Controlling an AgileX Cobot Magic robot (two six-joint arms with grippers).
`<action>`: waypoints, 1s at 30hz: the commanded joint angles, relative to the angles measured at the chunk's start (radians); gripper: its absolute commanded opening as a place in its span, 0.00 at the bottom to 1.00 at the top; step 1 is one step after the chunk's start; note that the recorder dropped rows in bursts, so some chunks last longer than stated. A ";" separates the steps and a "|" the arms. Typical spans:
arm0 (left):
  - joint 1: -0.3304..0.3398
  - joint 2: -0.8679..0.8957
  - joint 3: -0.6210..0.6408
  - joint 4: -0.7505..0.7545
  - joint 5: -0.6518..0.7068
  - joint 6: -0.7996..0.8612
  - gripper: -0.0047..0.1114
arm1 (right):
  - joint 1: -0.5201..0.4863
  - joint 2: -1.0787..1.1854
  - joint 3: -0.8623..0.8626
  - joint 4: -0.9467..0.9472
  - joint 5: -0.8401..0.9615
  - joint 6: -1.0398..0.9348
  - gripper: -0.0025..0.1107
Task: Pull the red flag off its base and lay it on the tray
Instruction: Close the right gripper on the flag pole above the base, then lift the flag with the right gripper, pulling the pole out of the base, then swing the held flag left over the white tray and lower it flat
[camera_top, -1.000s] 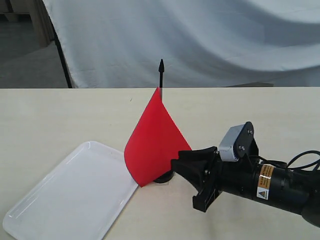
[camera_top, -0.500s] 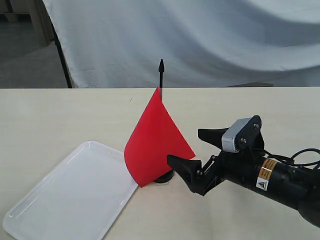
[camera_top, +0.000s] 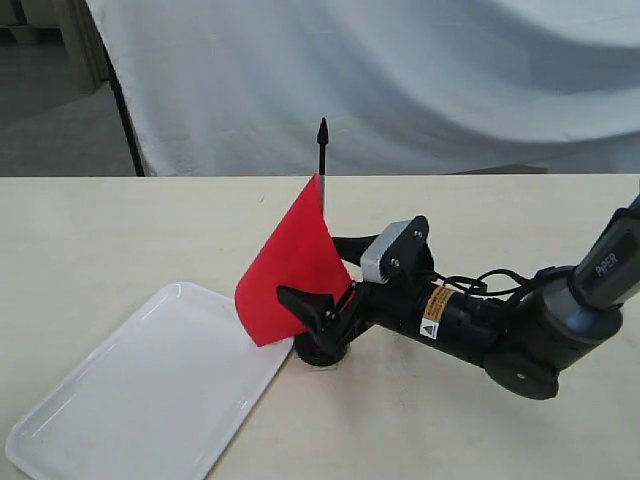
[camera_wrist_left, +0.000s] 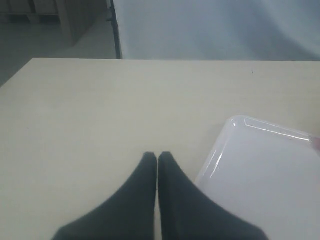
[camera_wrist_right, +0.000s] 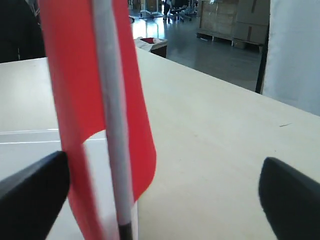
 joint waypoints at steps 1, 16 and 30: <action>0.000 -0.001 0.002 -0.001 -0.002 -0.002 0.05 | 0.002 0.002 -0.005 -0.019 -0.010 0.000 0.47; 0.000 -0.001 0.002 -0.001 -0.002 -0.002 0.05 | -0.022 -0.466 0.161 -0.046 0.030 -0.175 0.05; 0.000 -0.001 0.002 -0.001 -0.002 -0.002 0.05 | 0.488 -0.317 -0.366 0.107 1.303 -0.699 0.02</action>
